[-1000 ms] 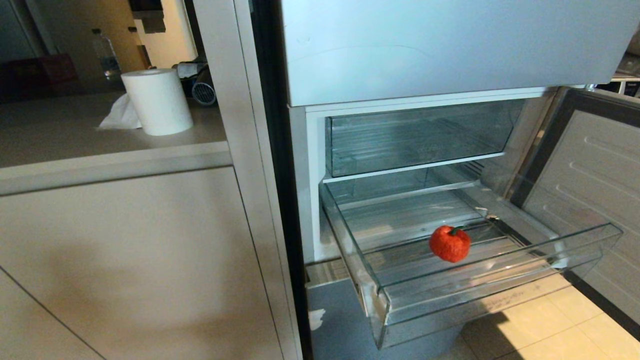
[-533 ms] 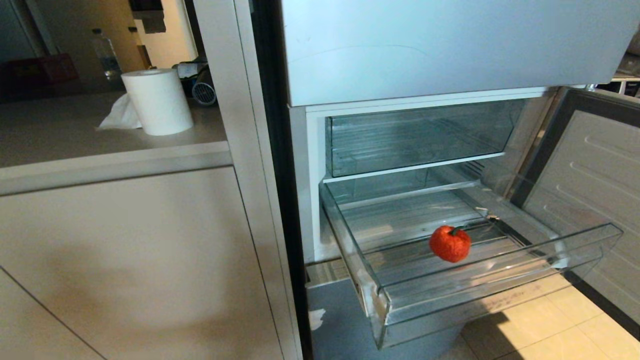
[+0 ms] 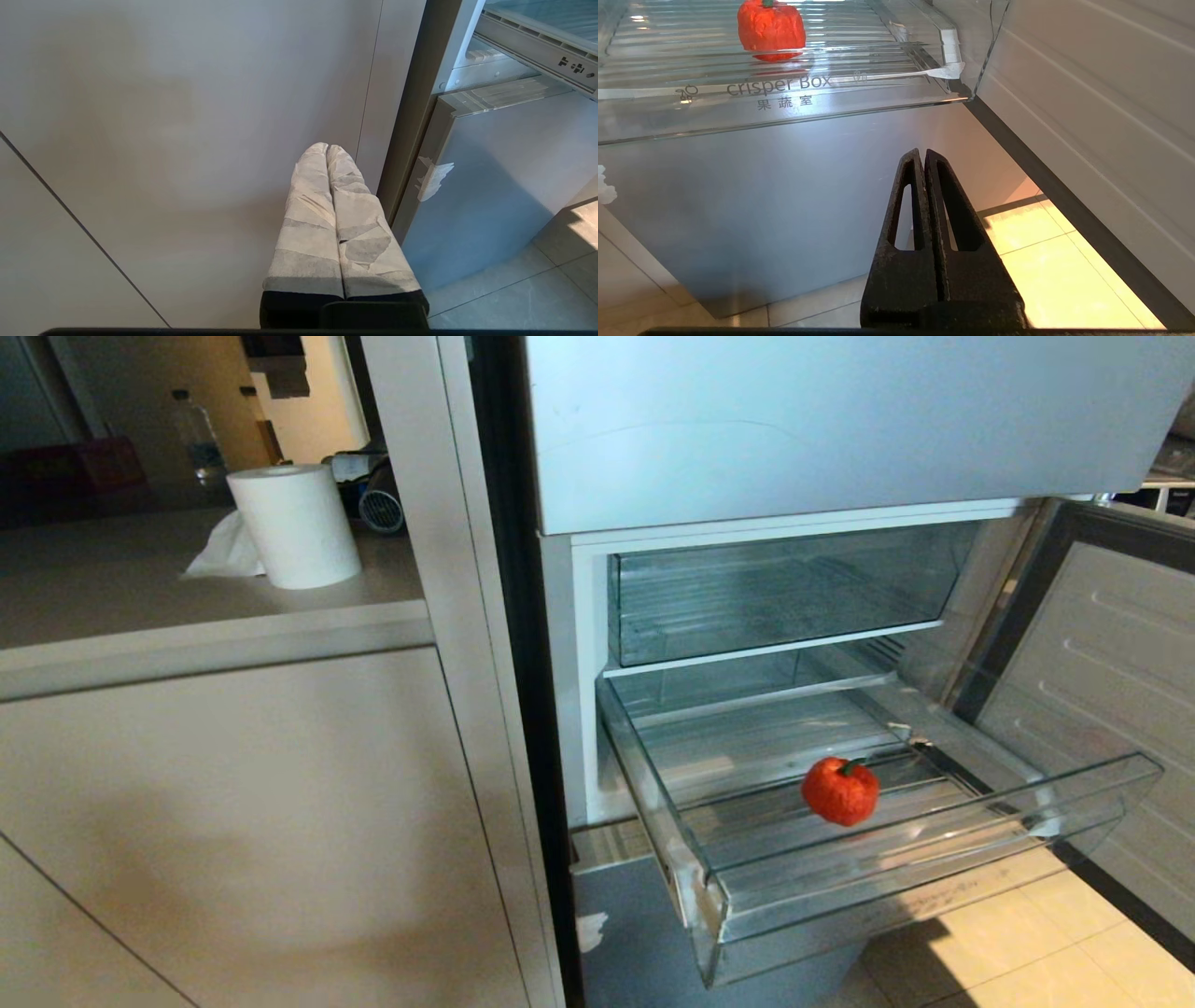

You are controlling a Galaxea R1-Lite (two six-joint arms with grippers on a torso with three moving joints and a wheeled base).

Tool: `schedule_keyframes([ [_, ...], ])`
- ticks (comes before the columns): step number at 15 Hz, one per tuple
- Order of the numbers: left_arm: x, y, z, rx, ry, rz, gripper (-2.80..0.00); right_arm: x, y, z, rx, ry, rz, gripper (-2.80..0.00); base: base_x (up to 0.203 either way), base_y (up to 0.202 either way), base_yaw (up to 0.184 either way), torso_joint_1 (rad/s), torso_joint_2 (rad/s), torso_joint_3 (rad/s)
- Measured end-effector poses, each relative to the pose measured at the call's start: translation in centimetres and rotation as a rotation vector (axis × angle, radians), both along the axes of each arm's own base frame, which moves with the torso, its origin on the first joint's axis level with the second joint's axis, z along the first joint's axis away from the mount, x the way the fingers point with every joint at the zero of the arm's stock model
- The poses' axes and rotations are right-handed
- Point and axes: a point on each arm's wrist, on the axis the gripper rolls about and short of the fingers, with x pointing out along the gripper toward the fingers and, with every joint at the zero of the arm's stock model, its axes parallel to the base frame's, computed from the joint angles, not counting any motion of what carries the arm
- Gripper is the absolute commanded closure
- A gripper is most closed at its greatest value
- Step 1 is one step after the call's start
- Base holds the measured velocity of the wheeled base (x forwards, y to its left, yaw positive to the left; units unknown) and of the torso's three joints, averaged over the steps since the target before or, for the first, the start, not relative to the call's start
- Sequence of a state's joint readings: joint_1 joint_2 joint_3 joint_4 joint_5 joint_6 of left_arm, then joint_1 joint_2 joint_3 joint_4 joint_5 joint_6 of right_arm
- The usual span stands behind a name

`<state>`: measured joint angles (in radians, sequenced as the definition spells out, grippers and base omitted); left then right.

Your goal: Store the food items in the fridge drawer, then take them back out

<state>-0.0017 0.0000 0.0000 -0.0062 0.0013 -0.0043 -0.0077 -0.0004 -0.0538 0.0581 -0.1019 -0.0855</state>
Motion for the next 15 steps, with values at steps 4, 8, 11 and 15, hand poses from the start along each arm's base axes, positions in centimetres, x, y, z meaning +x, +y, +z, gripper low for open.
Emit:
schedule_keyframes([
  [4,0.00,0.00,0.00,0.000,0.000,0.000,0.00,-0.01,0.00,0.00,0.006,-0.001,0.000,0.00,0.000,0.000,0.000,0.000,0.00,0.000],
  [8,0.00,0.00,0.00,0.000,0.000,0.000,0.00,-0.01,0.00,-0.01,0.021,-0.003,0.000,0.00,0.000,0.000,0.000,0.000,0.00,0.000],
  [11,0.00,0.00,0.00,0.000,0.000,0.000,0.00,0.00,0.00,-0.01,0.022,-0.003,0.000,0.00,0.000,0.000,0.000,0.000,0.00,0.000],
  [15,0.00,0.00,0.00,0.000,0.000,0.000,0.00,0.10,0.14,-0.29,0.024,0.006,0.062,0.00,0.000,0.000,0.000,0.000,0.00,0.000],
])
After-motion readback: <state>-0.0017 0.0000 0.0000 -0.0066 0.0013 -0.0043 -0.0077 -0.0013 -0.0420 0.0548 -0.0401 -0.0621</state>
